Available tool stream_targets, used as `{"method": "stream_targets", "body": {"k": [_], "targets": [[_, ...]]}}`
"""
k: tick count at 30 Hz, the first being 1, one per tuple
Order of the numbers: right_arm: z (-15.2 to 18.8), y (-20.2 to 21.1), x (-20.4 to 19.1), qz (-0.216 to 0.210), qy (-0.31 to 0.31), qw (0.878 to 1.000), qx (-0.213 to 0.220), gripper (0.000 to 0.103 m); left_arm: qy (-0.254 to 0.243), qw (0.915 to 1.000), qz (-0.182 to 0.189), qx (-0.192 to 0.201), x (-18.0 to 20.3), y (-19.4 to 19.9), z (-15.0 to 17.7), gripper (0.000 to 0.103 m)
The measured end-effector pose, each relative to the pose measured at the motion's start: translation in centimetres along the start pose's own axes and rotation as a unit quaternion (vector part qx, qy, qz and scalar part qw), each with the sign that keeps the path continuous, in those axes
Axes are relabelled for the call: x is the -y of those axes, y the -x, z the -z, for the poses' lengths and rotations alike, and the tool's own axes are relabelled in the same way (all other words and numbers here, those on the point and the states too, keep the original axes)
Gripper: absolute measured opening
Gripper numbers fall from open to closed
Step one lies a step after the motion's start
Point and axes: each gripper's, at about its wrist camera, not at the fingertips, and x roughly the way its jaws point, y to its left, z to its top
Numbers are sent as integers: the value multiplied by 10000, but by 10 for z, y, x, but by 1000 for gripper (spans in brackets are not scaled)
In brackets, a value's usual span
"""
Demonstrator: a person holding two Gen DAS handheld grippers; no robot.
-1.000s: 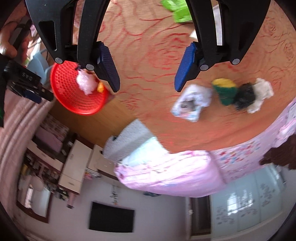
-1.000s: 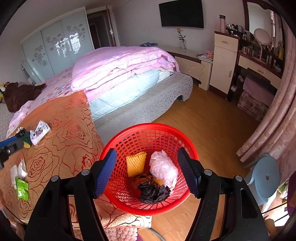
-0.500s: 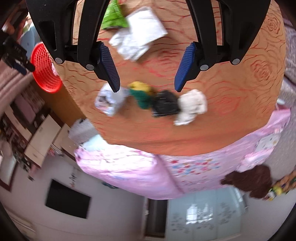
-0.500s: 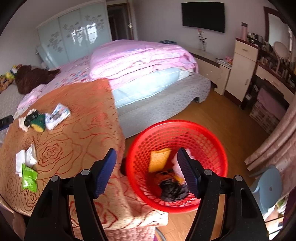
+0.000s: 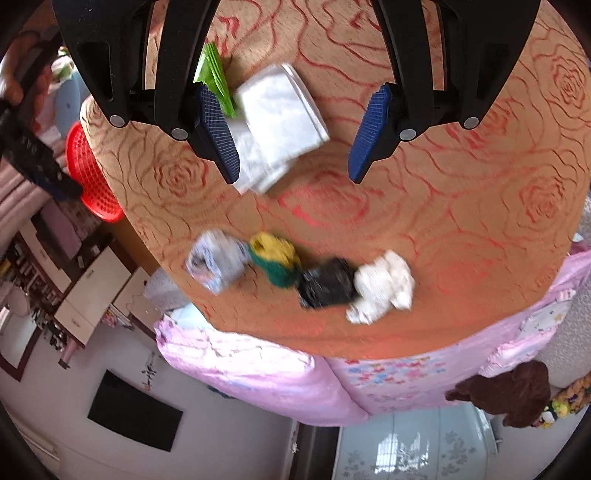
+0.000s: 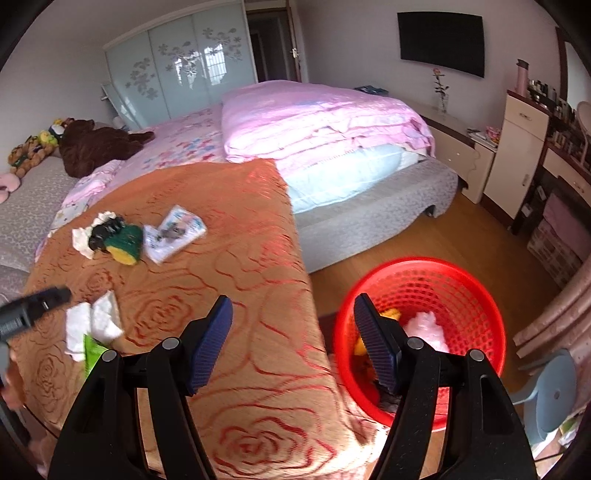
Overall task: Collect trash
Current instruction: 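Grasp the white tissue with the left tool while the right tool grasps the green snack packet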
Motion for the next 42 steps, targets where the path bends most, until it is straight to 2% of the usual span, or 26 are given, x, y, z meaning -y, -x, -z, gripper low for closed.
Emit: {"method": "stream_targets", "body": {"k": [4, 11, 13, 16, 22, 26, 32, 37, 42], "targets": [[0, 2, -9, -40, 109, 9999, 56, 66, -72, 9996, 137, -231, 10, -8, 14, 59], [5, 0, -6, -44, 111, 9999, -8, 66, -131, 9993, 59, -335, 18, -18, 21, 58], [6, -1, -6, -50, 101, 9999, -15, 66, -86, 9993, 48, -367, 16, -21, 21, 42], [7, -1, -7, -79, 144, 9999, -36, 66, -30, 9993, 12, -382, 10, -25, 22, 27], [13, -5, -20, -231, 314, 9992, -96, 66, 81, 9994, 108, -304, 1, -24, 23, 10], [17, -6, -30, -467, 410, 9979, -176, 66, 226, 9996, 52, -153, -7, -16, 19, 8], [22, -4, -56, -838, 773, 9933, -209, 66, 454, 9982, -184, 347, -25, 12, 7, 7], [28, -5, -83, -1287, 1148, 9845, -313, 66, 477, 9962, -278, 680, -31, 31, -1, 8], [36, -7, -112, -1610, 1587, 9733, -408, 66, 493, 9948, -285, 842, -37, 42, -5, 8]]}}
